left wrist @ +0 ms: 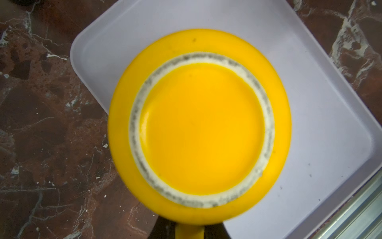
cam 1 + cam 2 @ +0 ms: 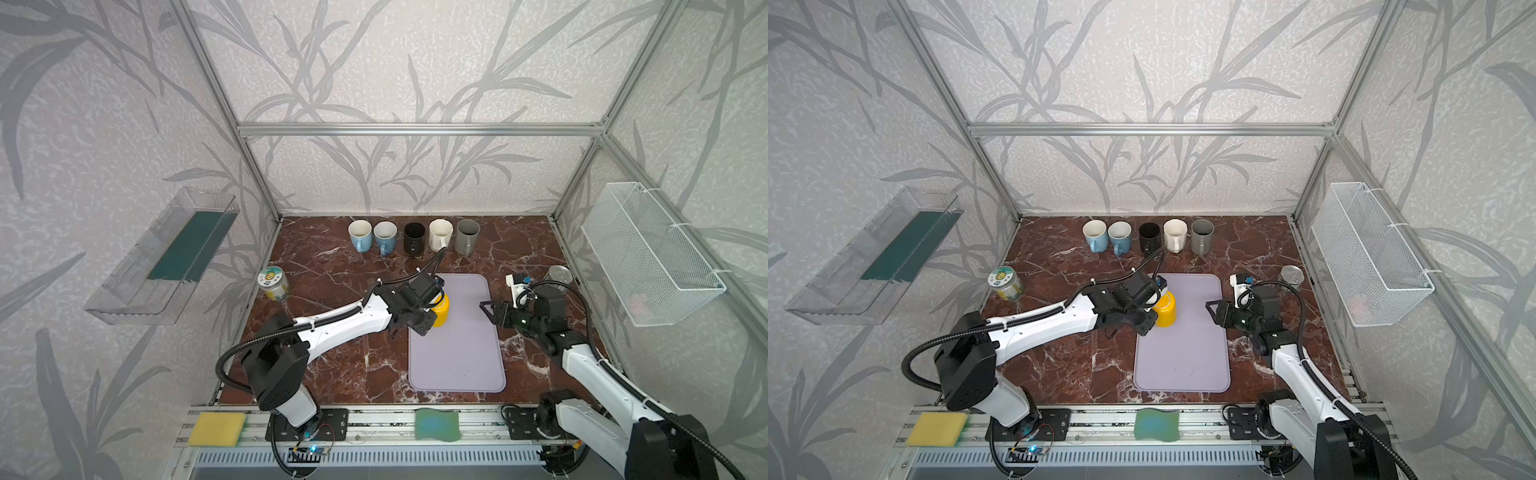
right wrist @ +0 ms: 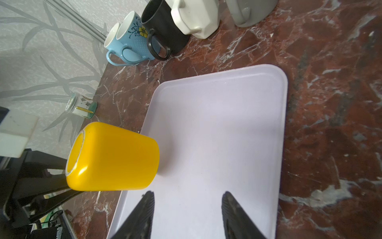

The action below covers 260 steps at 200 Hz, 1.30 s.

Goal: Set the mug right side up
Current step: 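Lift the yellow mug off the tray with the left gripper, then raise the yellow mug toward the right gripper while the right gripper reaches up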

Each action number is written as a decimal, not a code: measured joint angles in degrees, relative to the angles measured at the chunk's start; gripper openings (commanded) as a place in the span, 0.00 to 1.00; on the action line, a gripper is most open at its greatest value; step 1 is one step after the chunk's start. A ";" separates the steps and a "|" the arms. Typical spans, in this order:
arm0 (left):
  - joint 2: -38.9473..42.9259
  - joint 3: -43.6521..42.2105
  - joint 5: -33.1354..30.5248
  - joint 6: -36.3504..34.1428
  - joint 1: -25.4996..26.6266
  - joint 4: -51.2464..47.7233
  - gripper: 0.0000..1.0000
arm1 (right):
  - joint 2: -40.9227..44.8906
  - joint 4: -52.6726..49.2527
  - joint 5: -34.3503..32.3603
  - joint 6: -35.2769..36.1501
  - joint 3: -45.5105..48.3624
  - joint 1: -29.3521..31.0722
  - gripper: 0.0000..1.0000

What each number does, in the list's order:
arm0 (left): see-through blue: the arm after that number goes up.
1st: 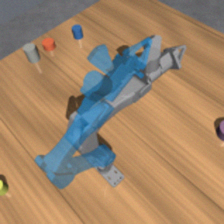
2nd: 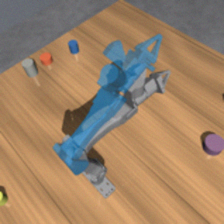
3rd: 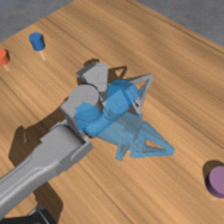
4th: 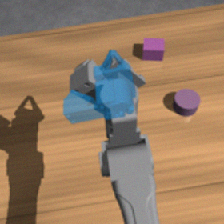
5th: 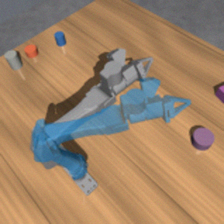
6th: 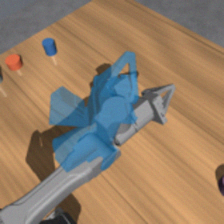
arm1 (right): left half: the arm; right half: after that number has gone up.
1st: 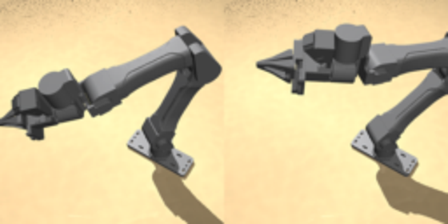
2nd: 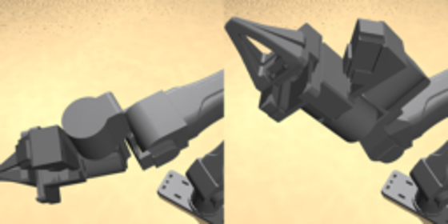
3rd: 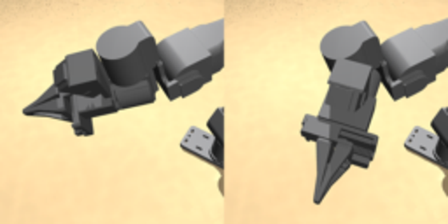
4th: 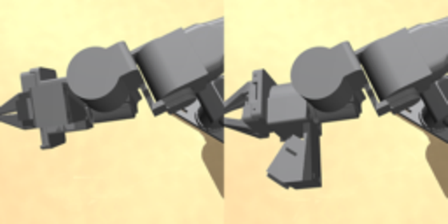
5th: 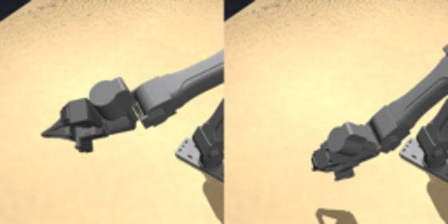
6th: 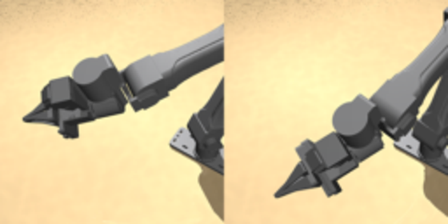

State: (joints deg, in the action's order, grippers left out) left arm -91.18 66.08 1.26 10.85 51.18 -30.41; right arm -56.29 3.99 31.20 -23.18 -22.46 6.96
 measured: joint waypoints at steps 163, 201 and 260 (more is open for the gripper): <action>10.51 -12.00 25.31 13.20 -10.01 33.18 0.00 | 0.00 16.22 12.13 -10.05 4.74 0.35 0.54; 10.51 -15.28 32.24 19.17 -12.09 44.02 0.00 | 0.13 20.22 14.32 -11.91 4.74 1.88 0.54; 10.51 -16.48 37.22 25.35 -13.55 55.56 0.00 | -0.04 25.64 15.39 -15.04 4.02 7.04 0.54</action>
State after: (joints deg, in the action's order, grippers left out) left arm -80.66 49.60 38.48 36.21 37.63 25.15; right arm -56.34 29.63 46.59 -38.22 -18.44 14.00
